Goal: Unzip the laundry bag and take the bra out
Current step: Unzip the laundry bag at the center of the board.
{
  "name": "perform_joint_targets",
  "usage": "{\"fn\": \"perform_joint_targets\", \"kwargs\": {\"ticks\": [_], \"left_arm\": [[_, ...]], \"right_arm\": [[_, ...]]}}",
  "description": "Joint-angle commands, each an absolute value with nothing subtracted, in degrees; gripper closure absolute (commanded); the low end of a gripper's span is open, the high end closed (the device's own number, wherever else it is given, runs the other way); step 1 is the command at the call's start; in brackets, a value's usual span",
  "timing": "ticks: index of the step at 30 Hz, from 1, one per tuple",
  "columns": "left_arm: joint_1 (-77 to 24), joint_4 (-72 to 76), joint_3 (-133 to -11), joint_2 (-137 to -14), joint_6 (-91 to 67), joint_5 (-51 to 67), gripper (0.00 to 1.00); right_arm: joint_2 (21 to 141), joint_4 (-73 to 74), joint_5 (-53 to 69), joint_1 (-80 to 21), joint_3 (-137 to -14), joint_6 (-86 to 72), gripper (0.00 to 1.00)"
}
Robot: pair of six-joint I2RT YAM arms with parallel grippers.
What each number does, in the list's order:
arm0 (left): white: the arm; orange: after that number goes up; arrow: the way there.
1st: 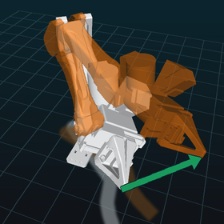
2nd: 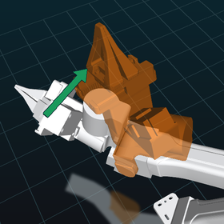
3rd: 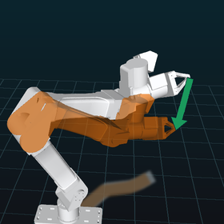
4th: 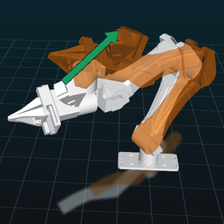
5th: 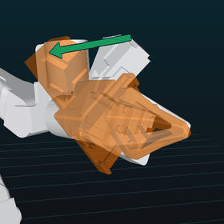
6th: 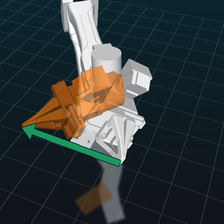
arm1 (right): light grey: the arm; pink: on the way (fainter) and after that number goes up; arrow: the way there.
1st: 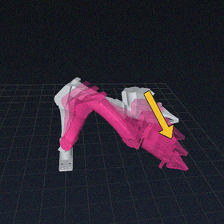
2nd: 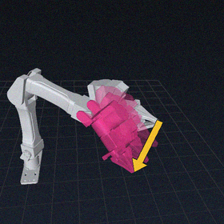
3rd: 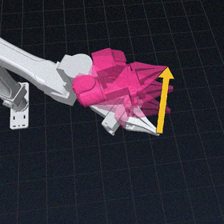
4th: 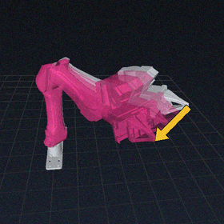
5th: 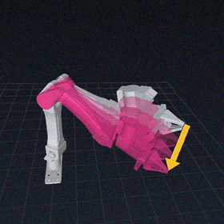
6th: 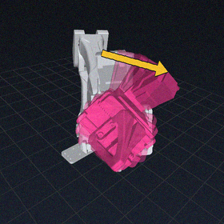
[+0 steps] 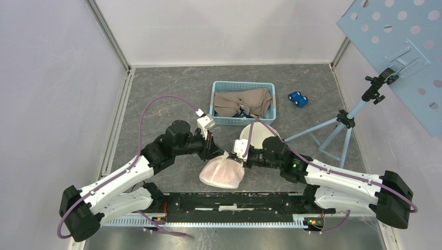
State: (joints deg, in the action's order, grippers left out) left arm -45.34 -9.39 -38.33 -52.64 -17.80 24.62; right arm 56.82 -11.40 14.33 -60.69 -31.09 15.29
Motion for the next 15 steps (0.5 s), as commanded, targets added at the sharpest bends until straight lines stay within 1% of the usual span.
{"fn": "perform_joint_targets", "kwargs": {"ticks": [1,8,15], "left_arm": [[-48.8,-0.3,-39.6,-52.2,-22.4,35.7,0.78],[-51.1,1.8,-39.8,-52.2,-22.2,36.8,0.79],[-52.6,2.7,-40.3,-51.8,-22.0,38.6,0.83]], "right_arm": [[58.9,-17.5,14.4,-61.0,-33.3,15.8,1.00],[59.7,-17.4,13.4,-61.0,-33.1,15.7,1.00],[61.1,-17.2,13.1,-61.1,-33.4,15.9,1.00]]}}
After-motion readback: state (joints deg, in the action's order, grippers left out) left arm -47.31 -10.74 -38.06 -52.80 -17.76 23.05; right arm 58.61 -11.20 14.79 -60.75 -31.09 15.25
